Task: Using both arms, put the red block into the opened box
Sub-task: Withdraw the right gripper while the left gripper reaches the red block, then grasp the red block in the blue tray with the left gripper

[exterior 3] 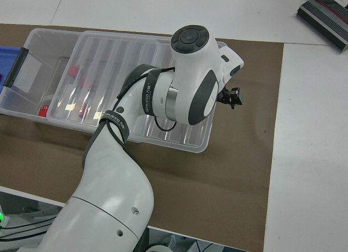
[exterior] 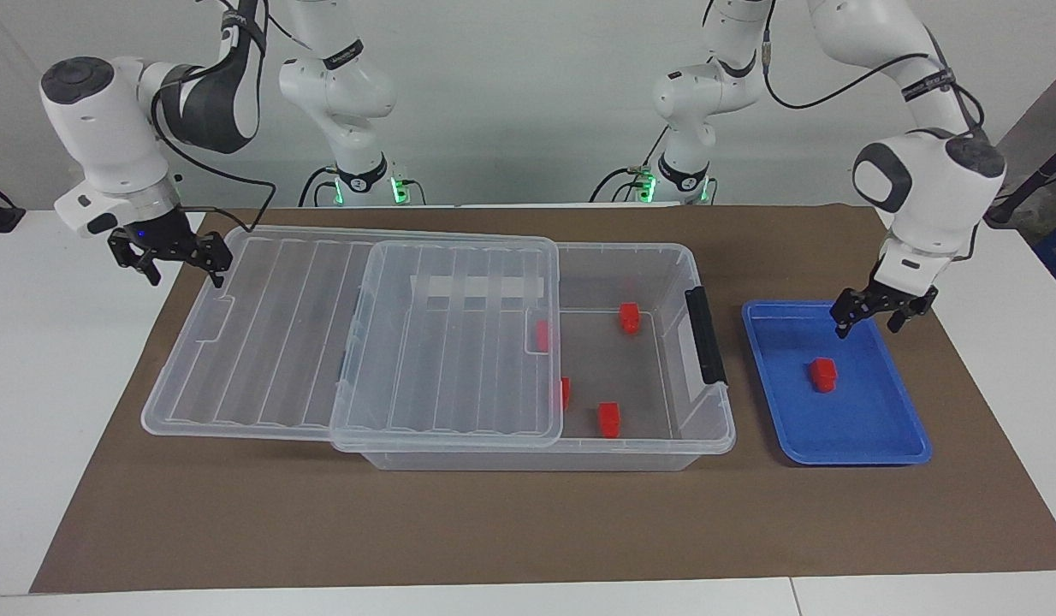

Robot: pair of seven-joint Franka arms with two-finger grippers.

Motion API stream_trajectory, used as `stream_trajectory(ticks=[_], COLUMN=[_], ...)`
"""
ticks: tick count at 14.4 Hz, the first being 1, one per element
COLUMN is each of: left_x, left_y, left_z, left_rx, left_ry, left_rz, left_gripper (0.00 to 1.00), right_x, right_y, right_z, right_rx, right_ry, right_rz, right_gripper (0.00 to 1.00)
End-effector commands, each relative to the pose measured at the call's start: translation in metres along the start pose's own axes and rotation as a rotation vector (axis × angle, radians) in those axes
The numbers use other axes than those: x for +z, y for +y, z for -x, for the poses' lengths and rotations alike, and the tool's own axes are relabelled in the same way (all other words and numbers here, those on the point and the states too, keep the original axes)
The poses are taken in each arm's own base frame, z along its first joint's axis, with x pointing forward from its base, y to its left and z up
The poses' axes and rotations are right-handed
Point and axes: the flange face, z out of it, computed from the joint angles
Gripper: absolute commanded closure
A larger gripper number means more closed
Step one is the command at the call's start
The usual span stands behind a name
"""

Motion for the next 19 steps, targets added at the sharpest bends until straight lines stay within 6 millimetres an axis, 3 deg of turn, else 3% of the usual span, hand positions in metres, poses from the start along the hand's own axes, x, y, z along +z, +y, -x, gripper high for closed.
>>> stream_trajectory(ticks=[1, 3, 5, 8, 11, 12, 13, 15, 19], left_x=[0.056, 0.077, 0.083, 0.084, 0.083, 0.082, 0.082, 0.083, 0.075], left_y=[0.016, 0.026, 0.026, 0.027, 0.027, 0.026, 0.026, 0.026, 0.024], left_z=[0.012, 0.015, 0.017, 0.016, 0.015, 0.014, 0.014, 0.016, 0.009], left_rx=[0.042, 0.097, 0.12, 0.127, 0.134, 0.132, 0.132, 0.131, 0.108], left_ry=[0.005, -0.02, -0.033, -0.035, -0.033, -0.033, -0.036, -0.053, -0.088], left_rz=[0.0, 0.009, 0.012, 0.012, 0.012, 0.012, 0.012, 0.015, 0.029], left_gripper=[0.0, 0.0, 0.0, 0.0, 0.07, 0.2, 0.41, 0.97, 1.0], right_x=[-0.041, -0.069, -0.095, -0.126, -0.143, -0.137, -0.136, -0.133, -0.125], right_y=[-0.036, -0.064, -0.082, -0.08, -0.077, -0.078, -0.078, -0.079, -0.081], right_z=[-0.01, -0.013, -0.018, -0.034, -0.038, -0.038, -0.035, -0.035, -0.027], right_rx=[0.117, 0.185, 0.26, 0.264, 0.267, 0.266, 0.258, 0.256, 0.254], right_ry=[-0.006, -0.003, 0.003, -0.02, -0.025, -0.034, -0.043, -0.048, -0.064], right_rz=[0.001, -0.009, -0.105, -0.107, -0.115, -0.119, -0.119, -0.119, -0.116], right_gripper=[0.0, 0.0, 0.0, 0.0, 0.0, 0.0, 0.0, 0.0, 0.0])
